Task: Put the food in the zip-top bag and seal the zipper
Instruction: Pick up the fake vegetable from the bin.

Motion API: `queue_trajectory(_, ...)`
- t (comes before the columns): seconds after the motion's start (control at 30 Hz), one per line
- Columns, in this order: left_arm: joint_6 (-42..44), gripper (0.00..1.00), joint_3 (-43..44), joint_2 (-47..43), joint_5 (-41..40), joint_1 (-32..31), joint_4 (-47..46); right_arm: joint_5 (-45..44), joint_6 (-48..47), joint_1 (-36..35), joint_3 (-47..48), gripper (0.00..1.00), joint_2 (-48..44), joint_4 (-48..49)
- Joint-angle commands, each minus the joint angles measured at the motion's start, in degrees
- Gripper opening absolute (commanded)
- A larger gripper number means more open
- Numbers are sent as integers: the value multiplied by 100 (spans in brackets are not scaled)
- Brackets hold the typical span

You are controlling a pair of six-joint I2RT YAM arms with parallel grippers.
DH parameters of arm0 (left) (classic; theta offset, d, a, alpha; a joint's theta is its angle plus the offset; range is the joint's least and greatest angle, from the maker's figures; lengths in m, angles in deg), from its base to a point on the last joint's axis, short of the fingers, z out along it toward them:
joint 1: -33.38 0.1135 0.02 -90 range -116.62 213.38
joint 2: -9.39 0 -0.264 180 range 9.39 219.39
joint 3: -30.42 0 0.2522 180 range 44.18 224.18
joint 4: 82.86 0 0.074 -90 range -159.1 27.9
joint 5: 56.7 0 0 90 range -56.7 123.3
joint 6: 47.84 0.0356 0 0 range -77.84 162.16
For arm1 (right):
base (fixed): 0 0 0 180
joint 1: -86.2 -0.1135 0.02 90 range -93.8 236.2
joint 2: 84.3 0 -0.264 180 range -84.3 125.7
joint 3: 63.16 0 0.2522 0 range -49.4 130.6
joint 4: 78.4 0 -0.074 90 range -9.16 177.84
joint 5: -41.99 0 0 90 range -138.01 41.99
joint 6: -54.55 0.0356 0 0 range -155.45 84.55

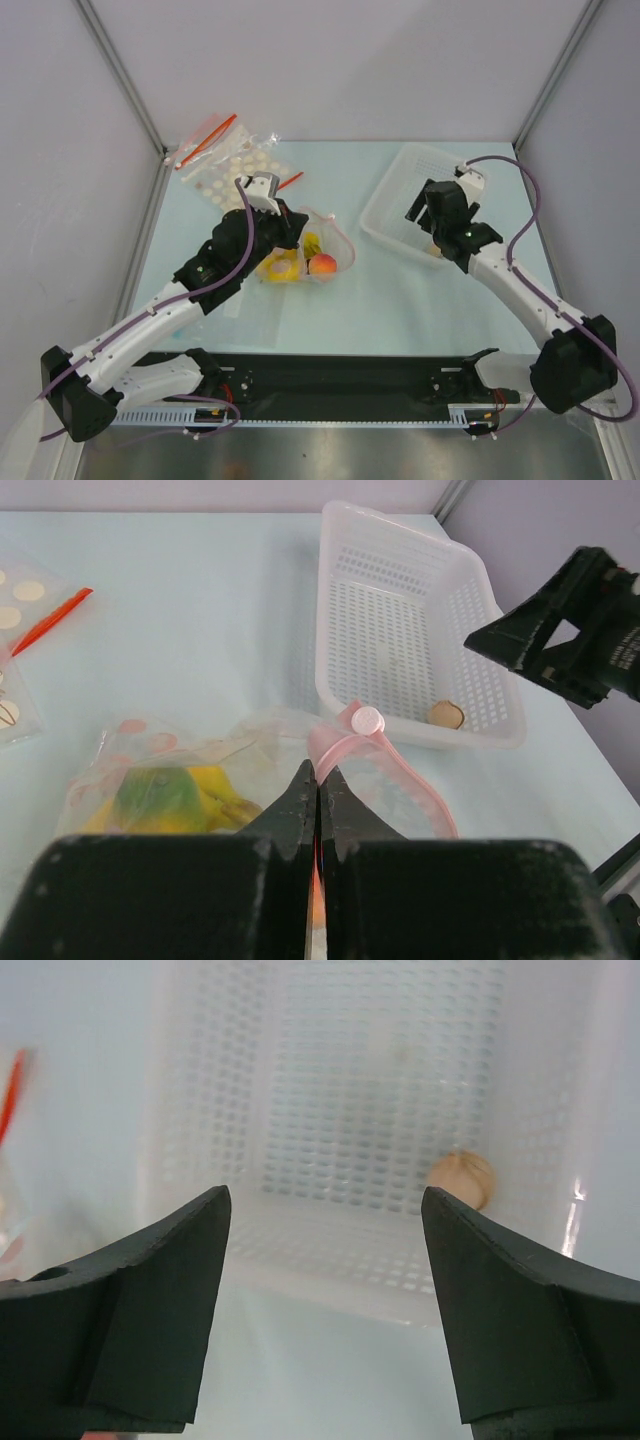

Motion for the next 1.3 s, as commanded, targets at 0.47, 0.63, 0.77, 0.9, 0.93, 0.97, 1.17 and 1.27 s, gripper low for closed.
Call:
queue_trajectory(0.47, -9, 2, 66, 30, -43, 26, -104, 289, 1644, 728, 398, 85, 1856, -1526)
queue_trajectory(0.63, -9, 2, 66, 56, -51, 26, -95, 290, 1749, 825, 389, 85, 2182, -1394)
queue_trajectory(0.77, -9, 1, 66, 47, -51, 18, -95, 246, 1802, 895, 442, 79, 2385, -1315)
queue_trajectory(0.9, -9, 1, 66, 56, -51, 18, -95, 176, 1767, 895, 407, 46, 2280, -1245)
queue_trajectory(0.93, -9, 2, 66, 47, -51, 18, -95, 176, 1767, 904, 346, 41, 2149, -1227)
queue_trajectory(0.97, -9, 1, 66, 38, -51, 18, -95, 236, 1697, 896, 311, 33, 2069, -1131)
queue_trajectory(1.17, 0, 2, 66, 47, -51, 18, -95, -16, 1495, 720, 126, 18, 1296, -1016)
queue_trajectory(1.27, -9, 2, 75, 47, -34, 18, -87, -88, 1284, 457, -32, 13, 753, -710)
